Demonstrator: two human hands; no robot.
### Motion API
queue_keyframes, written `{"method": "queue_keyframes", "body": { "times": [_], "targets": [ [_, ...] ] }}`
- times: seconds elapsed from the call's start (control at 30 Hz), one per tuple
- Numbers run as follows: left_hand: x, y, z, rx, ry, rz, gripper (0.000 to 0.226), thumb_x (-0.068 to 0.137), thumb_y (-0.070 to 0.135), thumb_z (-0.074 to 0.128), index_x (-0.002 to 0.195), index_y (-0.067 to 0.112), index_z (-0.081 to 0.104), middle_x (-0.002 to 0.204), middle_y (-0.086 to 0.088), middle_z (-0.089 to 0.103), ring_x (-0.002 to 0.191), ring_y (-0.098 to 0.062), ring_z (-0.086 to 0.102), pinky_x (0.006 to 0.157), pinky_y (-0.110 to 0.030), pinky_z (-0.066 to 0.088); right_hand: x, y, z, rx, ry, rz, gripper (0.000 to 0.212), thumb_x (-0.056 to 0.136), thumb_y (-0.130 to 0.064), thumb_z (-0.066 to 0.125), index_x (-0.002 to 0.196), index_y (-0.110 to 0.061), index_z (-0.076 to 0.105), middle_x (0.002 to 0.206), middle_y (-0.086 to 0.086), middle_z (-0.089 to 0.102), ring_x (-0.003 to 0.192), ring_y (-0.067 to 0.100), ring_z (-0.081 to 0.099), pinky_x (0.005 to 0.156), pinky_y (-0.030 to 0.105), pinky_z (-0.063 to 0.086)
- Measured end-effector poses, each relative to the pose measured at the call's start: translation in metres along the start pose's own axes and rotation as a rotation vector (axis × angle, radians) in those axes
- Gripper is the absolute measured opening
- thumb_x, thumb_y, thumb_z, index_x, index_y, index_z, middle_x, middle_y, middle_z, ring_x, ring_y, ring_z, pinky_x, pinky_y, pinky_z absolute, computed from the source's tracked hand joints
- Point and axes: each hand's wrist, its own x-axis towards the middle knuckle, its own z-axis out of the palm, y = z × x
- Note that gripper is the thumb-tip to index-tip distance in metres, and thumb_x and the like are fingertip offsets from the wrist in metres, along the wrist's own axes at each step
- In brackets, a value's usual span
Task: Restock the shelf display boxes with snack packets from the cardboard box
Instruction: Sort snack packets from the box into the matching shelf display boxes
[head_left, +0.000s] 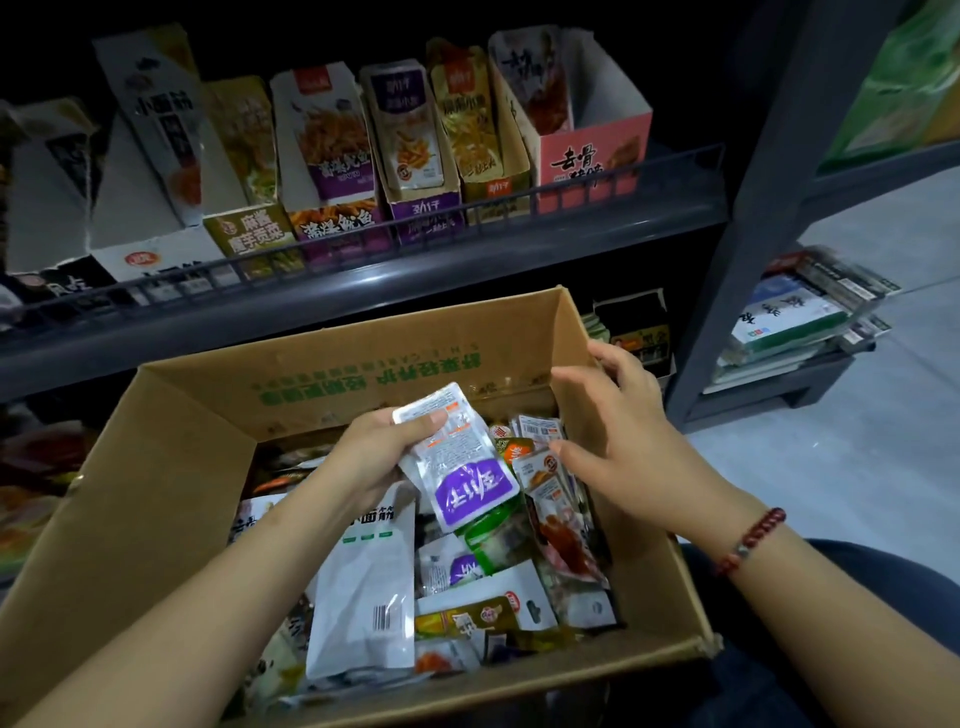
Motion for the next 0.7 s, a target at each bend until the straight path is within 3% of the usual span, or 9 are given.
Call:
{"method": "queue_keyframes", "body": {
  "times": [0.07, 0.17, 0.27, 0.37, 0.47, 0.53, 0.7],
  "targets": [
    [0.004, -0.005, -0.008, 0.099, 0.135, 0.024, 0.011, 0.087, 0.007, 0.069, 0.094, 0.000, 0.066, 0.087, -0.018, 0.073, 0.065, -0.024, 0.067, 0.060, -0.029, 0.055, 0.000, 0.001, 0.000, -0.005, 0.000, -0.008, 0.062, 0.089, -0.029, 0.063, 0.143, -0.027, 0.032, 0.150, -0.017, 0.001, 0.133, -0.005, 0.001, 0.101, 0.020, 0.013],
    [0.010, -0.012, -0.027, 0.328, 0.306, 0.062, 0.016, 0.081, 0.006, 0.076, 0.083, 0.005, 0.060, 0.079, -0.015, 0.067, 0.060, -0.027, 0.063, 0.054, -0.032, 0.055, 0.000, 0.001, 0.001, -0.008, -0.003, -0.010, 0.062, 0.089, -0.030, 0.063, 0.143, -0.027, 0.032, 0.150, -0.018, 0.001, 0.131, -0.007, 0.002, 0.102, 0.019, 0.012],
    [0.009, -0.017, -0.043, 0.619, 0.247, -0.044, 0.024, 0.078, 0.013, 0.081, 0.081, 0.008, 0.057, 0.076, -0.009, 0.065, 0.059, -0.019, 0.062, 0.047, -0.029, 0.051, 0.000, -0.001, 0.001, -0.025, -0.005, 0.002, 0.064, 0.089, -0.030, 0.063, 0.144, -0.027, 0.031, 0.152, -0.016, 0.000, 0.133, -0.005, 0.001, 0.110, 0.026, 0.016],
    [0.007, -0.021, -0.059, 0.885, 0.081, -0.183, 0.036, 0.077, 0.028, 0.081, 0.099, 0.004, 0.065, 0.089, -0.010, 0.070, 0.072, -0.022, 0.062, 0.064, -0.028, 0.047, 0.000, -0.002, 0.001, -0.061, -0.001, 0.006, 0.066, 0.088, -0.030, 0.063, 0.145, -0.027, 0.029, 0.152, -0.014, -0.001, 0.133, -0.004, 0.000, 0.113, 0.032, 0.018],
    [0.003, -0.018, -0.066, 0.859, 0.035, -0.169, 0.027, 0.078, 0.024, 0.081, 0.095, 0.008, 0.066, 0.079, -0.009, 0.067, 0.065, -0.023, 0.059, 0.064, -0.029, 0.047, -0.001, -0.003, 0.002, -0.075, -0.003, 0.011, 0.067, 0.088, -0.031, 0.063, 0.145, -0.027, 0.028, 0.153, -0.013, -0.002, 0.137, 0.001, -0.001, 0.113, 0.033, 0.021],
    [0.002, -0.015, -0.066, 0.820, 0.034, -0.134, 0.019, 0.078, 0.020, 0.081, 0.090, 0.014, 0.068, 0.083, -0.007, 0.070, 0.071, -0.023, 0.062, 0.066, -0.030, 0.049, -0.001, -0.004, 0.002, -0.079, -0.006, 0.015, 0.067, 0.089, -0.031, 0.062, 0.145, -0.028, 0.027, 0.153, -0.013, -0.003, 0.137, 0.002, -0.001, 0.112, 0.033, 0.022],
    [-0.004, -0.002, -0.061, 0.743, 0.047, -0.044, 0.024, 0.071, 0.011, 0.085, 0.088, 0.009, 0.068, 0.088, -0.012, 0.075, 0.069, -0.022, 0.062, 0.061, -0.029, 0.046, 0.000, -0.006, 0.003, -0.122, -0.015, 0.018, 0.067, 0.089, -0.032, 0.062, 0.145, -0.029, 0.025, 0.154, -0.011, -0.003, 0.138, 0.005, -0.001, 0.115, 0.036, 0.019]
  ]
}}
